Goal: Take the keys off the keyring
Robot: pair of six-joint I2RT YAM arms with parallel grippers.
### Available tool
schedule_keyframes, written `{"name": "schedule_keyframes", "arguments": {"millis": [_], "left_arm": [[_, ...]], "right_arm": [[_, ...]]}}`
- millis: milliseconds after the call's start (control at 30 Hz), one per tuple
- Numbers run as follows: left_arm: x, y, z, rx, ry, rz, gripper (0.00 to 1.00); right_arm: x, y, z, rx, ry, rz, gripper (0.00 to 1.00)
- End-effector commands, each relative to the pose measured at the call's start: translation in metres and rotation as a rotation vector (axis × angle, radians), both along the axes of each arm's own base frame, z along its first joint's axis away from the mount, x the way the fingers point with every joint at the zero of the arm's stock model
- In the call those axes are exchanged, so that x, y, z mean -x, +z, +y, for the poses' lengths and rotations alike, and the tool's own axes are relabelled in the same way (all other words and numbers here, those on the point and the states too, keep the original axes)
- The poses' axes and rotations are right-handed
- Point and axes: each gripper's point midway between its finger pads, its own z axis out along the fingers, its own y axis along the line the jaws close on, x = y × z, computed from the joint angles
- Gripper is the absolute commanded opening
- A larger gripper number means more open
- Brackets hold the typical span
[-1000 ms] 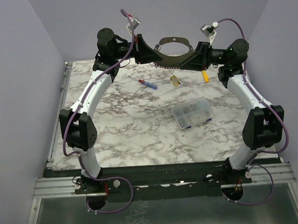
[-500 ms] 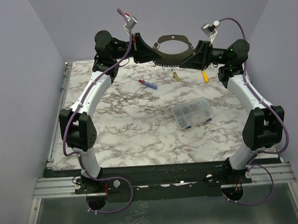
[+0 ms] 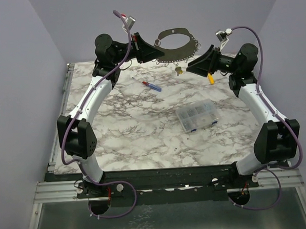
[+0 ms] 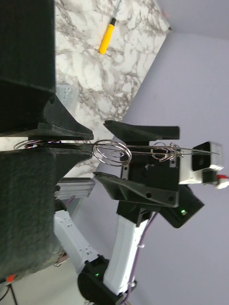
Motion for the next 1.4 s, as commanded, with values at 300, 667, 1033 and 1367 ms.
{"name": "schedule_keyframes", "arguments": {"millis": [300, 667, 1033, 1367], "left_arm": [[-0.005, 0.035, 0.006, 0.090, 0.181, -0.014, 0.00], [0.011, 0.038, -0.003, 0.100, 0.145, -0.016, 0.00], [0.016, 0.042, -0.004, 0.104, 0.140, -0.025, 0.00], [0.017, 0.044, -0.004, 0.104, 0.131, -0.030, 0.00]], "right_arm": [[-0.014, -0.002, 0.015, 0.120, -0.266, -0.340, 0.82], [-0.016, 0.014, 0.042, 0.155, -0.364, -0.565, 0.78], [-0.016, 0.010, 0.050, 0.166, -0.369, -0.634, 0.60], [-0.021, 0.005, 0.052, 0.167, -0.365, -0.622, 0.39]]}}
